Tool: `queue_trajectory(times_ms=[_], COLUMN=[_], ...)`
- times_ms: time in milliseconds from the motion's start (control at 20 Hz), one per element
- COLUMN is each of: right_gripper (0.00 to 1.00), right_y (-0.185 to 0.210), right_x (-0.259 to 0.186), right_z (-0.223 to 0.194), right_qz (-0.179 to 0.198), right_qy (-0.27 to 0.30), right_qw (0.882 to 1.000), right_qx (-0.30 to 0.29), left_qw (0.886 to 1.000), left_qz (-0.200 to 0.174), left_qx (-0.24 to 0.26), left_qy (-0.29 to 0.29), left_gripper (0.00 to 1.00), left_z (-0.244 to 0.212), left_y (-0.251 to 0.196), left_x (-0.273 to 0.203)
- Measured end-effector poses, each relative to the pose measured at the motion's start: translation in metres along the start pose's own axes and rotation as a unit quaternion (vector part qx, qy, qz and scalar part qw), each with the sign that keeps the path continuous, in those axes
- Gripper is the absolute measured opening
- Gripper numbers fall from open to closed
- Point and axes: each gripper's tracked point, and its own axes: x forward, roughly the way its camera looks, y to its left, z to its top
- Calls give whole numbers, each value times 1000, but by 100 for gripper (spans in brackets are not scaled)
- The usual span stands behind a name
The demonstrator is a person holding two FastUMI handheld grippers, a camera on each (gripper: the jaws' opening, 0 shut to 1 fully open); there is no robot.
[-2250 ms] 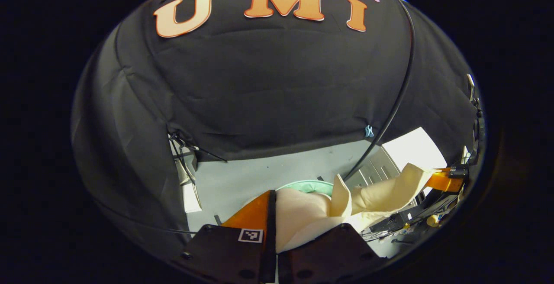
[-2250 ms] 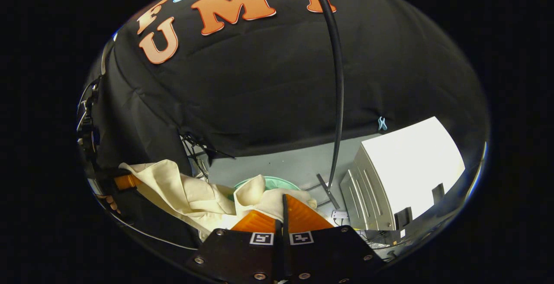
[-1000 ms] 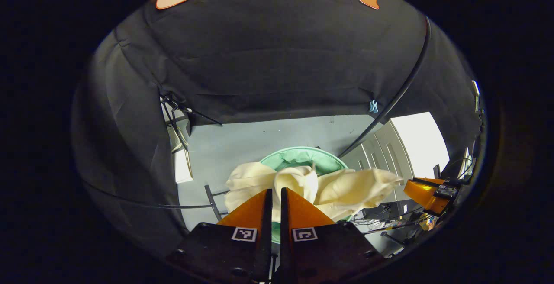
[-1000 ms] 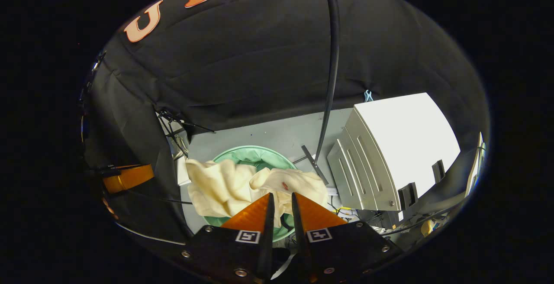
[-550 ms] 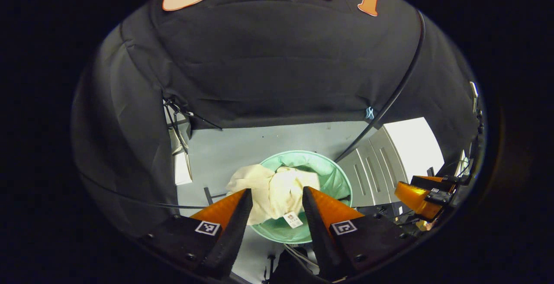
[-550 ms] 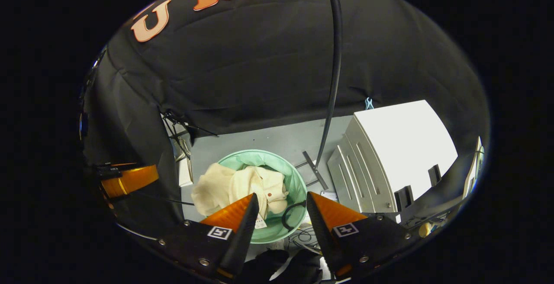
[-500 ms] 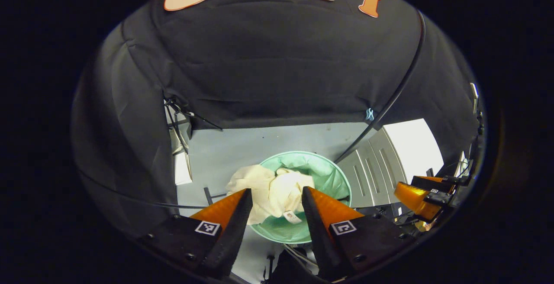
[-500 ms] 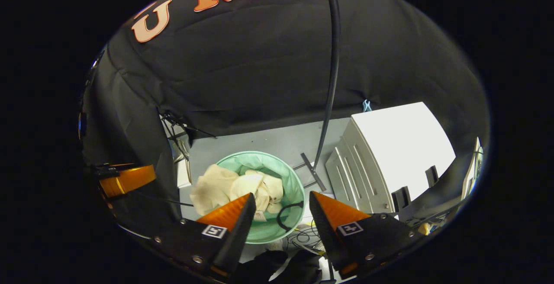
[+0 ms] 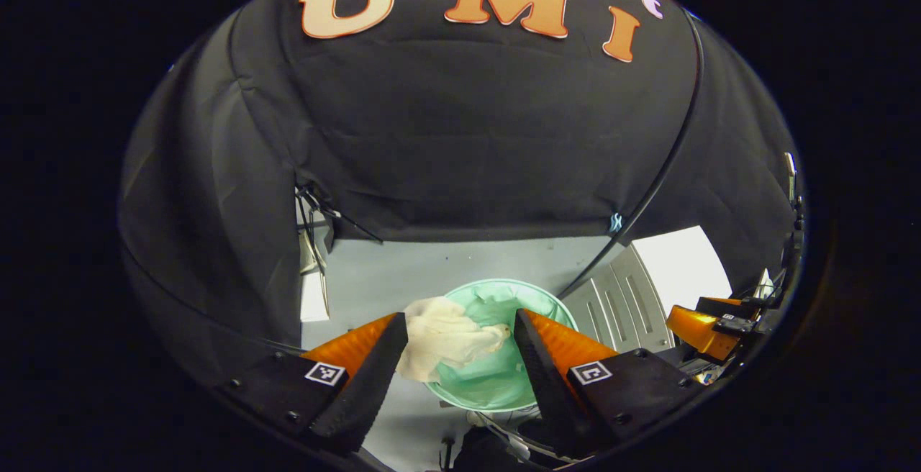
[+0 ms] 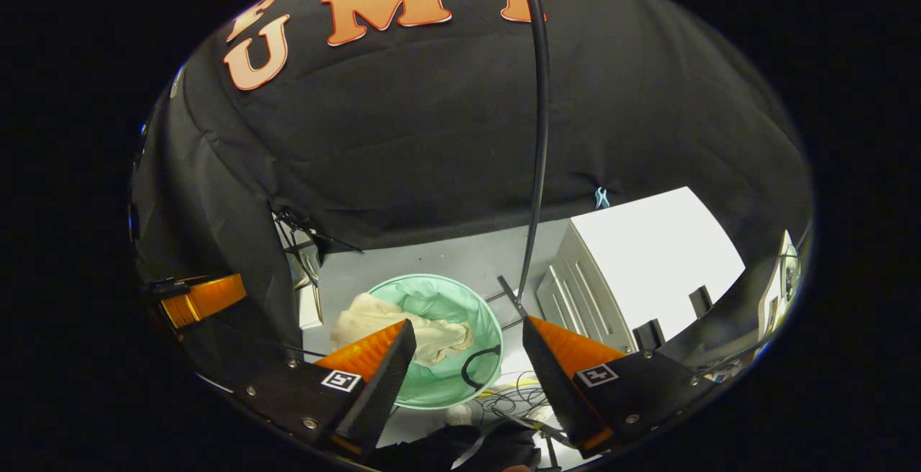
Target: Grasp the clothes on the hanger with both hands and then place them into the laundry hamper below.
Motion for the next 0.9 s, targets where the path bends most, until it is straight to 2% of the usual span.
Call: queue_trajectory(times_ms=[100, 400, 700, 750, 900], right_gripper=[93, 93, 93, 93, 93], right_y=[-4, -19, -29, -31, -46], right_x=[-16, -71, -113, -120, -139], right_z=[17, 90, 136, 144, 166], right_qz=[-1, -11, -9, -13, -27], right_qy=[-17, -89, -145, -154, -181], right_qw=[1000, 996, 989, 988, 983], right_qx=[-2, -16, -21, -24, -33], left_qw=[1000, 995, 984, 982, 975], left_qz=[9, 18, 47, 52, 49], left_qx=[1, -28, -28, -24, -26], left_qy=[-24, -91, -169, -182, -214], left_gripper=[100, 98, 98, 94, 98], left_z=[13, 58, 111, 120, 148], left_y=[8, 31, 59, 65, 59], left_x=[-15, -68, -123, -132, -154])
